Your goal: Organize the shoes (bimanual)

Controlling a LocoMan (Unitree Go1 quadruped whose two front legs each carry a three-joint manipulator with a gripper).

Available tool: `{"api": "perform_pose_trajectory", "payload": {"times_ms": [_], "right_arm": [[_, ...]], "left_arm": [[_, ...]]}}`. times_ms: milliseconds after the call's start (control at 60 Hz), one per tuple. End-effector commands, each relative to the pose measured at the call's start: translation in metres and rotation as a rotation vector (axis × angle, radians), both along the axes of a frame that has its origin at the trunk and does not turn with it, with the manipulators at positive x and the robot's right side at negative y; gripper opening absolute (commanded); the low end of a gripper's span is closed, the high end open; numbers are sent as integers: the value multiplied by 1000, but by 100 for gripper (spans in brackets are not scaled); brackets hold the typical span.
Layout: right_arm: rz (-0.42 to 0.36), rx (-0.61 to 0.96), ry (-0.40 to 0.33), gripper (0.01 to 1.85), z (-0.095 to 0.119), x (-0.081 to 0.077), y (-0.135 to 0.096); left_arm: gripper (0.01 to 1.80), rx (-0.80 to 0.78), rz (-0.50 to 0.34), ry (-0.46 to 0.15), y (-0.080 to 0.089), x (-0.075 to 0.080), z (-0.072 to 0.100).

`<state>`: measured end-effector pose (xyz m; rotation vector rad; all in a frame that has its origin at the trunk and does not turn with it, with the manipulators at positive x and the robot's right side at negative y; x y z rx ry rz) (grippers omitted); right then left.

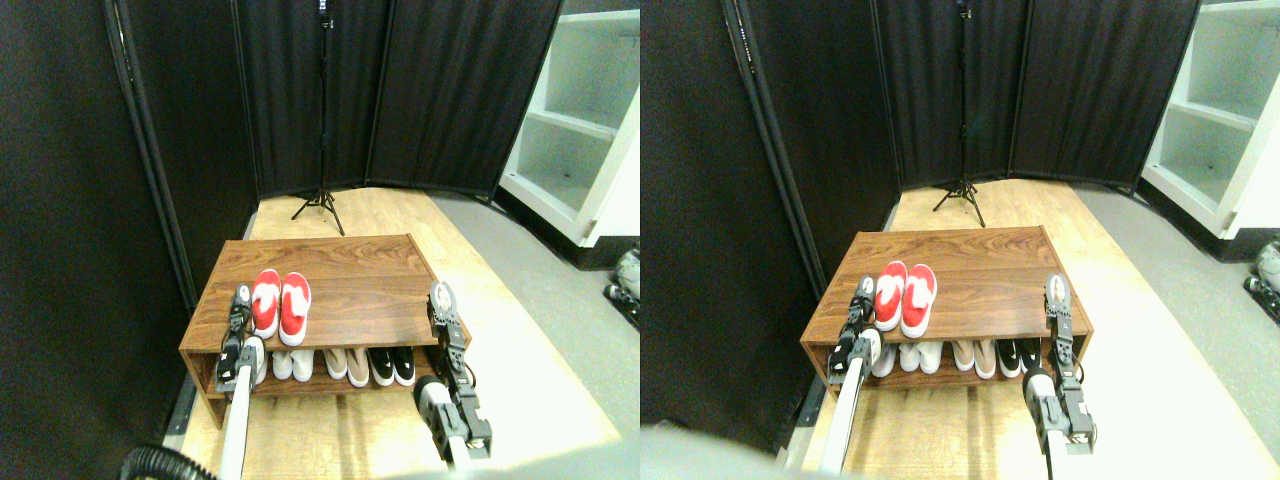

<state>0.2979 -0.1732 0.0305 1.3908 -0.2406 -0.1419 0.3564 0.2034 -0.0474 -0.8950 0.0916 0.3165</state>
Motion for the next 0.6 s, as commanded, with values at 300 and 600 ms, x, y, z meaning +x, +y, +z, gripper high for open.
{"api": "perform_pose_trajectory", "payload": {"times_ms": [300, 600], "right_arm": [[-2, 5, -28, 1, 5, 4, 8], [-19, 29, -34, 1, 7, 0, 9]], "left_arm": [[1, -29, 27, -48, -11, -9, 9], [1, -65, -50, -63, -17, -2, -8]]}}
